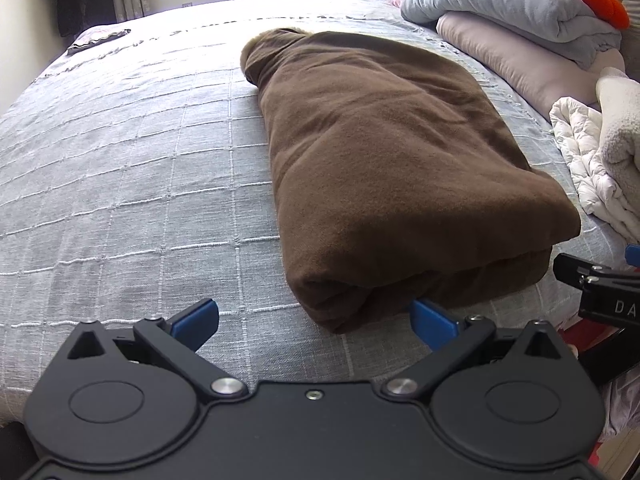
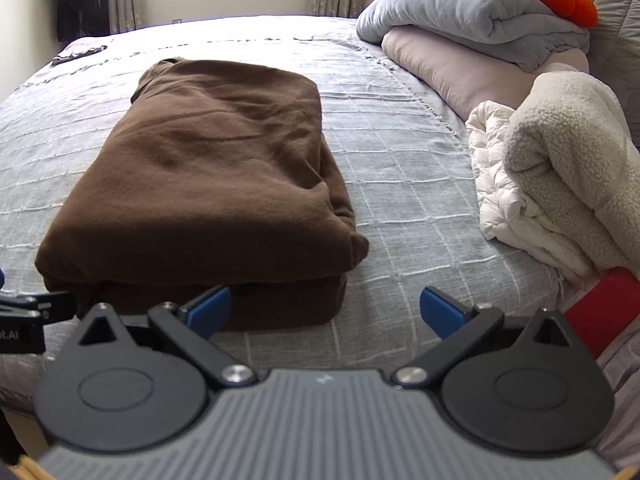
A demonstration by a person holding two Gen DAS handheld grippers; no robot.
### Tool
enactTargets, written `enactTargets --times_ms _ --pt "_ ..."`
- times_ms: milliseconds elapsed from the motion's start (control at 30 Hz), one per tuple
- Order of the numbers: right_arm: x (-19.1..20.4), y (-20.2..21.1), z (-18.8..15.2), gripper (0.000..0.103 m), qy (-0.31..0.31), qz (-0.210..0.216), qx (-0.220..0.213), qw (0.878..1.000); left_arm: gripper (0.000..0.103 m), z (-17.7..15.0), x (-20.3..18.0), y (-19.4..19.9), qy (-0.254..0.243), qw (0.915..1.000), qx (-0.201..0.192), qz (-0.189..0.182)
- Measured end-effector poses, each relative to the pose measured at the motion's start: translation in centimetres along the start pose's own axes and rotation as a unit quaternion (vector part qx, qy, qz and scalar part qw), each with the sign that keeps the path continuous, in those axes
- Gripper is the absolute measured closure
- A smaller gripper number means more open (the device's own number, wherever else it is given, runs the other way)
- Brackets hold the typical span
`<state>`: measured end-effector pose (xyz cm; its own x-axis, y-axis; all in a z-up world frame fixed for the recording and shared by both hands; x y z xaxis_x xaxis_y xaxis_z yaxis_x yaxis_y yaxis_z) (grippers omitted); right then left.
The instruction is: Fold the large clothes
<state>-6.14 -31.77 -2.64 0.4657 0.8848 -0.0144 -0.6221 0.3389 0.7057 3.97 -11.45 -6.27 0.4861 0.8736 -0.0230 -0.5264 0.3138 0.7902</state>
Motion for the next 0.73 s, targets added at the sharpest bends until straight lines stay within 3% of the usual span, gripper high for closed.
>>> enactTargets --times_ms 733 --pt "1.2 0.2 -0.3 0.000 0.012 0.017 -0.002 1.000 0.000 -0.8 -0.1 0.7 -0.012 0.9996 -0.009 -0.024"
Point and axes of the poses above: each gripper's, at about its wrist camera, not at the fingertips, and y roughly against the way its jaws point, x to its left, z to its top, the point moved 4 cm from there along -y, roughly the way its jaws point, and after that the axes turned 6 degrees about -y, right-handed, at the moved point
